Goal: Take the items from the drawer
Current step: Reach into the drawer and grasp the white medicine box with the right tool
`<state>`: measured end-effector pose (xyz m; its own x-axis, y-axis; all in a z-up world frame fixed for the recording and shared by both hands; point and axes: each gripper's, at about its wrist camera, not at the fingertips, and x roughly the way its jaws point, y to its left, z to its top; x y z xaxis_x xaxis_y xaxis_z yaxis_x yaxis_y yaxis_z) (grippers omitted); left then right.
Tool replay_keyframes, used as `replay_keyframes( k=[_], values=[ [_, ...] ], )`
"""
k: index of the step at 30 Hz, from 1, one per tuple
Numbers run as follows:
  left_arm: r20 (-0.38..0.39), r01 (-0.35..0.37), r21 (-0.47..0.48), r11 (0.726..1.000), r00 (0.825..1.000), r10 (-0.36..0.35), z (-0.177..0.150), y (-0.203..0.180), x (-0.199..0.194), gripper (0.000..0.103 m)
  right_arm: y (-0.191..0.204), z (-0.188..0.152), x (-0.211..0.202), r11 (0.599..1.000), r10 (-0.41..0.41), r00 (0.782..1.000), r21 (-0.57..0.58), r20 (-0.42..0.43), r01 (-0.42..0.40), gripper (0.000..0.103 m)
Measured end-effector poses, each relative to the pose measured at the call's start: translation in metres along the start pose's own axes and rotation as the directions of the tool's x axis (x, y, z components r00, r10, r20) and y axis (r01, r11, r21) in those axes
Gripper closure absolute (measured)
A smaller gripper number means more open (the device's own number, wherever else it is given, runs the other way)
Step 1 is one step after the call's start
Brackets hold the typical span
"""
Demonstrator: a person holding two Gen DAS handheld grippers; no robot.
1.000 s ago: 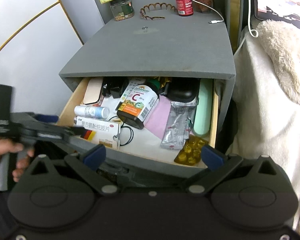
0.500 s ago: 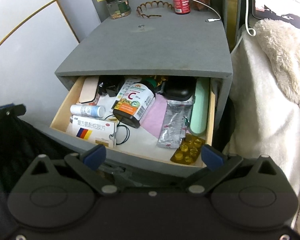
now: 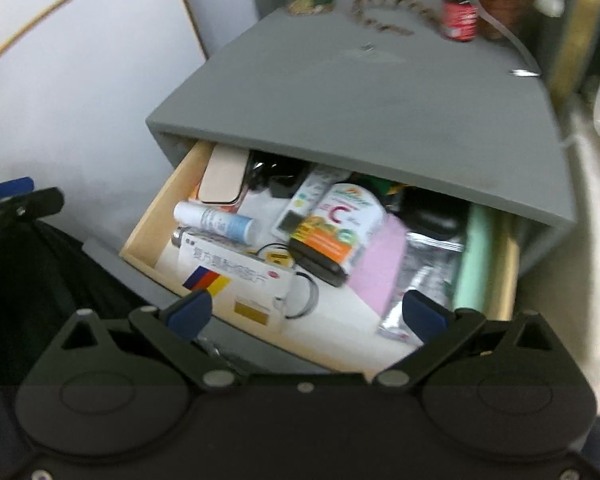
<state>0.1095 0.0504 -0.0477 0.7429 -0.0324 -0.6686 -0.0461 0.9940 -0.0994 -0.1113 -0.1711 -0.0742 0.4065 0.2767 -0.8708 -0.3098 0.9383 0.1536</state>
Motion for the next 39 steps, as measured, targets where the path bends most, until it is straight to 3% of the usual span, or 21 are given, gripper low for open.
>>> replay_keyframes(
  k=[4,8,11,15,21,23,24,27,29,33,35,37,39],
  values=[
    [-0.017,0.078,0.038,0.996,0.997,-0.077,0.000,-0.001,0.005,0.000,0.009,0.025,0.037,0.995,0.100,0.994,0.029,-0.037,-0.099,0.011],
    [0.048,0.064,0.113,0.992,0.996,-0.069,-0.009,-0.003,0.001,0.000,0.016,0.045,0.076,0.982,0.175,0.975,-0.054,-0.136,-0.183,0.018],
    [0.009,0.084,0.023,0.996,0.996,-0.084,-0.018,0.003,0.008,0.000,0.041,0.049,0.102,0.938,0.155,0.960,-0.271,-0.233,-0.217,0.021],
    [0.032,0.077,0.032,0.997,0.996,-0.078,-0.019,0.003,0.008,0.000,0.058,0.049,0.125,0.906,0.146,0.938,-0.338,-0.313,-0.253,0.024],
    [0.065,0.092,-0.029,0.995,0.994,-0.090,-0.019,0.016,0.003,0.000,0.065,0.048,0.163,0.910,0.117,0.904,-0.320,-0.411,-0.263,0.024],
    [0.073,0.096,-0.058,0.994,0.993,-0.092,-0.019,0.022,0.002,0.000,0.063,0.046,0.172,0.916,0.125,0.880,-0.288,-0.459,-0.280,0.031],
    [0.075,0.100,-0.073,0.992,0.993,-0.095,-0.019,0.024,0.002,0.000,0.063,0.045,0.173,0.912,0.130,0.871,-0.287,-0.474,-0.292,0.039],
    [0.085,0.105,-0.103,0.989,0.992,-0.097,-0.019,0.030,0.000,0.000,0.074,0.044,0.160,0.863,0.131,0.858,-0.369,-0.497,-0.345,0.073],
    [0.087,0.106,-0.109,0.988,0.991,-0.097,-0.018,0.031,0.000,0.000,0.086,0.042,0.152,0.830,0.135,0.848,-0.409,-0.513,-0.379,0.074],
    [0.087,0.111,-0.124,0.986,0.991,-0.101,-0.017,0.033,0.000,0.000,0.112,0.037,0.150,0.778,0.092,0.853,-0.498,-0.514,-0.383,0.086],
    [0.090,0.114,-0.128,0.985,0.991,-0.103,-0.018,0.034,-0.002,0.000,0.123,0.037,0.142,0.752,0.090,0.869,-0.539,-0.486,-0.379,0.088],
    [0.097,0.110,-0.125,0.986,0.990,-0.098,-0.019,0.033,-0.004,0.000,0.125,0.042,0.129,0.747,0.105,0.885,-0.552,-0.454,-0.371,0.091],
    [0.107,0.097,-0.110,0.989,0.991,-0.085,-0.019,0.030,-0.006,0.000,0.120,0.055,0.110,0.771,0.159,0.901,-0.519,-0.404,-0.369,0.093]
  ],
)
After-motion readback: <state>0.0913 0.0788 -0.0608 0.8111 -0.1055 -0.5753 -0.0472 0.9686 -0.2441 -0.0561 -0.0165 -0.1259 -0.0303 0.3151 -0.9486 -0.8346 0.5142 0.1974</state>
